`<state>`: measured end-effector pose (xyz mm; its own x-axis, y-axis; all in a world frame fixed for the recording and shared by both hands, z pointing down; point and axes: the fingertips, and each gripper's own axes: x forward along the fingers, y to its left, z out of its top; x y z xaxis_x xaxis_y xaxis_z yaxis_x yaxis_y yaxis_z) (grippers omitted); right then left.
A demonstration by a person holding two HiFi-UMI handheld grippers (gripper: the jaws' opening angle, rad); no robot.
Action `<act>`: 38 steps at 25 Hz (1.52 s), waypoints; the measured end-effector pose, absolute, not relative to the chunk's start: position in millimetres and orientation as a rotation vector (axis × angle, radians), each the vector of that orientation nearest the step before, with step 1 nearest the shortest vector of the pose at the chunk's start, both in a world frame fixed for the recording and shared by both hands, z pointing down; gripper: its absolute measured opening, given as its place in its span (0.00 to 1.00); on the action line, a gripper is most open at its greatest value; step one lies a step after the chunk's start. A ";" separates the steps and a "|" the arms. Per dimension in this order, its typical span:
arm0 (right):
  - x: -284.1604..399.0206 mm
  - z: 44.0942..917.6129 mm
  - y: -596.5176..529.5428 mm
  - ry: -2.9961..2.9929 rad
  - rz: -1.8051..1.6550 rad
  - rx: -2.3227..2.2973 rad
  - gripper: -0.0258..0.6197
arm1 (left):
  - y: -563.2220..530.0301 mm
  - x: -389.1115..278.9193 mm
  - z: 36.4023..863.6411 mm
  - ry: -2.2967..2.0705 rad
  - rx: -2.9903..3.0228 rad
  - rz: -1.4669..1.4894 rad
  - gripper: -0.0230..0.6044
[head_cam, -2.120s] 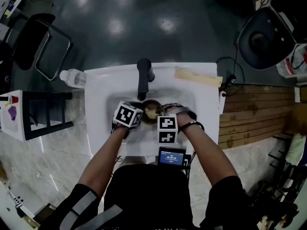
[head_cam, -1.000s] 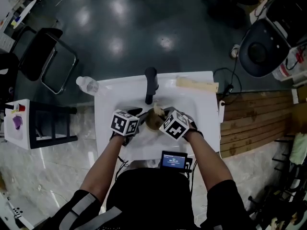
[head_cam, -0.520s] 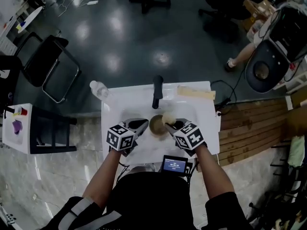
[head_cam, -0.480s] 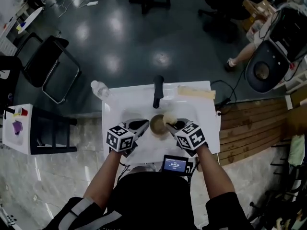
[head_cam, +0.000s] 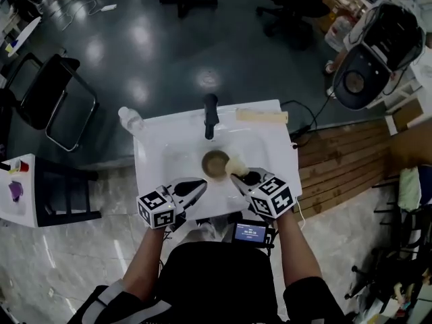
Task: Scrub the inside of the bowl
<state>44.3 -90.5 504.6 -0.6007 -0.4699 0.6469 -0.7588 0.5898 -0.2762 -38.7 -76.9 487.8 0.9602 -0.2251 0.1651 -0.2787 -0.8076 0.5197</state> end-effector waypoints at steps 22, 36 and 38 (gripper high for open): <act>138.8 476.1 80.8 -2.383 0.533 1.175 0.10 | 92.3 49.1 467.4 -0.590 2.582 0.252 0.04; 157.5 446.5 202.4 -2.504 0.463 1.091 0.10 | 235.6 64.4 455.9 -0.737 2.539 0.227 0.04; 152.7 442.6 209.6 -2.512 0.445 1.083 0.10 | 245.6 61.1 455.6 -0.744 2.537 0.229 0.04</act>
